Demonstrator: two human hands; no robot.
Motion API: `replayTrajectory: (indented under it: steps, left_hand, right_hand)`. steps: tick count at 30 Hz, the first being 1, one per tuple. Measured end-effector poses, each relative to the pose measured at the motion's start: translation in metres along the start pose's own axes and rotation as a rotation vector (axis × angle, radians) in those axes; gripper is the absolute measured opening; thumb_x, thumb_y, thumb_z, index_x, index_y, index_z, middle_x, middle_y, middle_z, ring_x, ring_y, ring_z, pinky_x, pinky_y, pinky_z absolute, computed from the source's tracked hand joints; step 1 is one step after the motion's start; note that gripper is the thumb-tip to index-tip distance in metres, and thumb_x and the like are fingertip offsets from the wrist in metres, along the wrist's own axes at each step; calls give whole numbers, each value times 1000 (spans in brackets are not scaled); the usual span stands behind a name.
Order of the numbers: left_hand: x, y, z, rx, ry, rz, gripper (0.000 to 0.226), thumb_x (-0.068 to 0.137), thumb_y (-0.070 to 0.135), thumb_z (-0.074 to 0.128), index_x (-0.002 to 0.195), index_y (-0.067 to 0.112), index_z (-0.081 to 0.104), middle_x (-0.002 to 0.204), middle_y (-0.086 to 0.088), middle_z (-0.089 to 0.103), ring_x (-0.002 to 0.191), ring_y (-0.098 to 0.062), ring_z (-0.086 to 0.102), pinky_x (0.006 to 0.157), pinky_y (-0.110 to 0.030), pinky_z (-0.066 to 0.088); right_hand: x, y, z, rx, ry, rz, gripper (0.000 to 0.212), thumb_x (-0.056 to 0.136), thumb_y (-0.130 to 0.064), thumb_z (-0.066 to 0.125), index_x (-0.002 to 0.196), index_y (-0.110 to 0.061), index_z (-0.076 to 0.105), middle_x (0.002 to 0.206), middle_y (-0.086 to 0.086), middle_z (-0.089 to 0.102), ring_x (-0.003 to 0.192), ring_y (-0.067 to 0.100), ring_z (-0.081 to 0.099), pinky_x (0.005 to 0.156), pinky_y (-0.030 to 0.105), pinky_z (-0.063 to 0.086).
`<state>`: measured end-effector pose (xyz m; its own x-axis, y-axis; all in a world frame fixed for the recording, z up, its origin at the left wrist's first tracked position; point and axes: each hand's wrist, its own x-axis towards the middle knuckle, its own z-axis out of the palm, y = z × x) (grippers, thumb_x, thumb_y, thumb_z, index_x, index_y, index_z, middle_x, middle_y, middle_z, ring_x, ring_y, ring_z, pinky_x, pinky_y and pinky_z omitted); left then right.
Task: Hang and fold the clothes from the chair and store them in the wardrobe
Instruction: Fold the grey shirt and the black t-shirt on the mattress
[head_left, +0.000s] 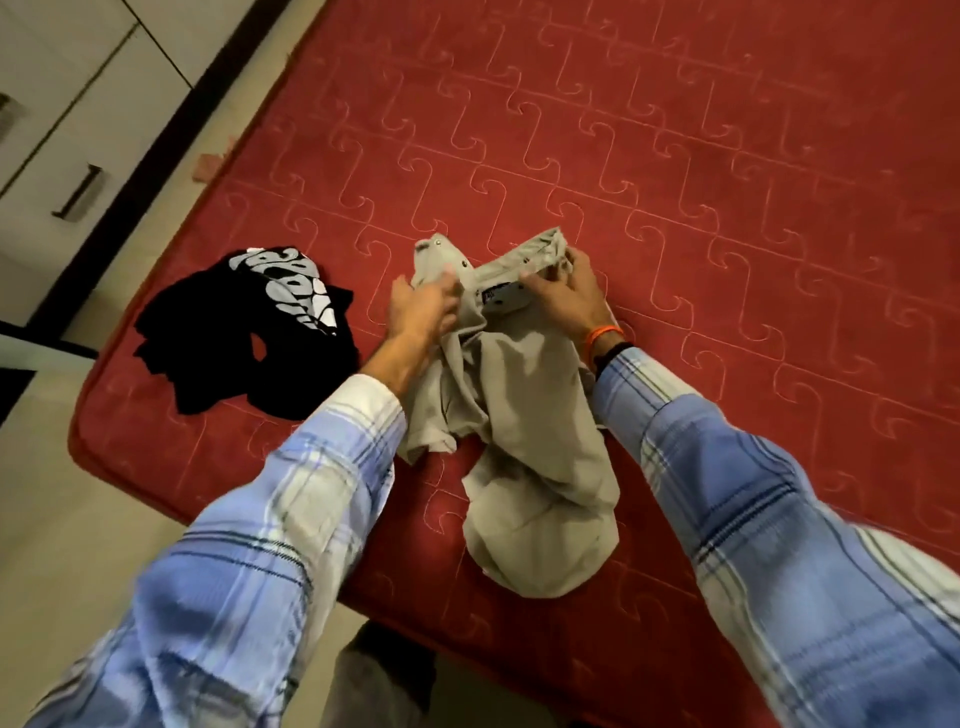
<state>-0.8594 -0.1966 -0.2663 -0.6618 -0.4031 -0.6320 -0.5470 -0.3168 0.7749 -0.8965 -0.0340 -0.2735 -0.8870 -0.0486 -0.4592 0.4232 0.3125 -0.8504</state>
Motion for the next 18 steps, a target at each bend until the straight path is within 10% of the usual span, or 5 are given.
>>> replayTrajectory:
  steps: [5, 11, 18]
  left_hand:
    - [-2, -61, -9, 712, -45, 282, 62, 83, 28, 75, 137, 19, 44, 129, -4, 60, 114, -21, 57, 94, -29, 46]
    - [-7, -94, -15, 906, 51, 441, 61, 81, 9, 59, 138, 25, 49, 124, -13, 58, 113, -30, 54, 95, -34, 43]
    - [-38, -134, -5, 864, 106, 457, 67, 80, 9, 53, 144, 28, 44, 127, -7, 49, 113, -25, 52, 98, -31, 40]
  right_hand:
    - [-14, 39, 22, -426, -77, -114, 79, 77, -37, 78, 139, -16, 34, 126, 3, 55, 115, 21, 50, 100, 36, 42]
    - [-16, 70, 21, -759, -89, -214, 75, 78, -6, 64, 147, -13, 35, 135, 20, 49, 124, 39, 44, 105, 42, 39]
    - [-44, 110, -5, -806, -52, -324, 70, 77, -13, 61, 144, -23, 45, 134, 11, 48, 122, 34, 48, 104, 45, 43]
